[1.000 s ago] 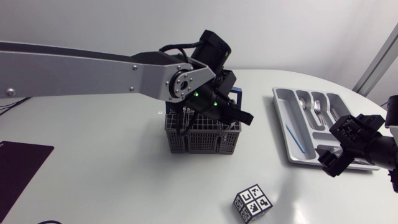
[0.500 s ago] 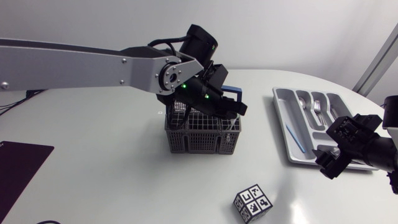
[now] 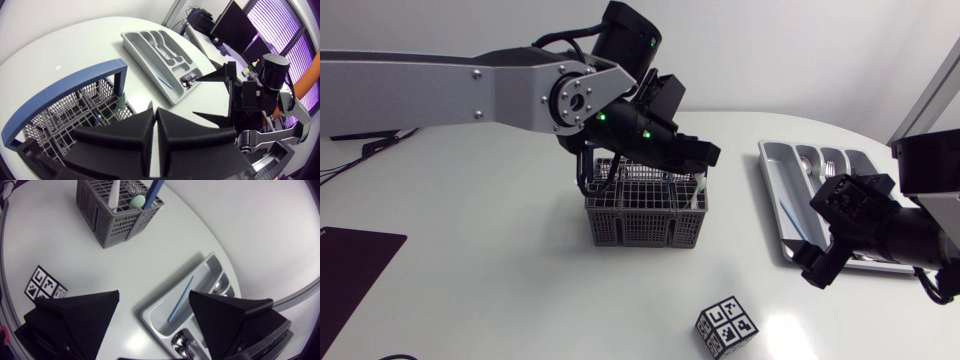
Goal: Transfer all utensils from the basket to the drawer tray.
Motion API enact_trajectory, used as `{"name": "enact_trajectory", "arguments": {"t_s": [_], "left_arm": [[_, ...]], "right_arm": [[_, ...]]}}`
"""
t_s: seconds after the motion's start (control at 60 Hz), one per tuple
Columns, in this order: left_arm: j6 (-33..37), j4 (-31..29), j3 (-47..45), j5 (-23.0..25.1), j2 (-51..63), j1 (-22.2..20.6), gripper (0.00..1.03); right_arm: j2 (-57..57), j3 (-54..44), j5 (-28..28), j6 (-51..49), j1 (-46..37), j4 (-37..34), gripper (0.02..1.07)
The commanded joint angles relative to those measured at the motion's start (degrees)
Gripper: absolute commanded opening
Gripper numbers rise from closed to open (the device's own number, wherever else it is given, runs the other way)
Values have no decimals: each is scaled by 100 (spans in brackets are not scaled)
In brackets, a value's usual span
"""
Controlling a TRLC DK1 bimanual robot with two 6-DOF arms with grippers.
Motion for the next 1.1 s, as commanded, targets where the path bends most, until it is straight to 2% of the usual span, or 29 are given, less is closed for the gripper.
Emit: {"name": "enact_trajectory", "arguments": {"t_s": [0.0, 0.117, 0.217, 0.4, 0.467, 0.65, 0.983, 1.083], "left_arm": [[48, -30, -46, 70, -172, -25, 4], [277, -162, 42, 79, -286, -69, 4], [497, -329, 130, 87, -347, -95, 4], [1164, -803, 332, 87, -444, -210, 4], [1411, -1085, 517, 290, -523, -218, 4], [1657, -1243, 622, 369, -708, -236, 4], [2140, -1814, 420, 1195, -1042, -570, 4], [2175, -1955, 403, 1494, -1086, -570, 4]], "right_arm": [[-9, 236, 74, 414, 352, -161, 102], [-9, 412, 30, 589, 766, -363, 102], [79, 553, -225, 765, 1020, -530, 102], [185, 614, -752, 853, 1161, -583, 102], [193, 641, -1077, 835, 1161, -600, 102], [264, 711, -1420, 730, 1187, -565, 102], [-132, 1027, -2439, 774, 1258, -776, 101], [-316, 1071, -2536, 774, 1469, -908, 91]]}}
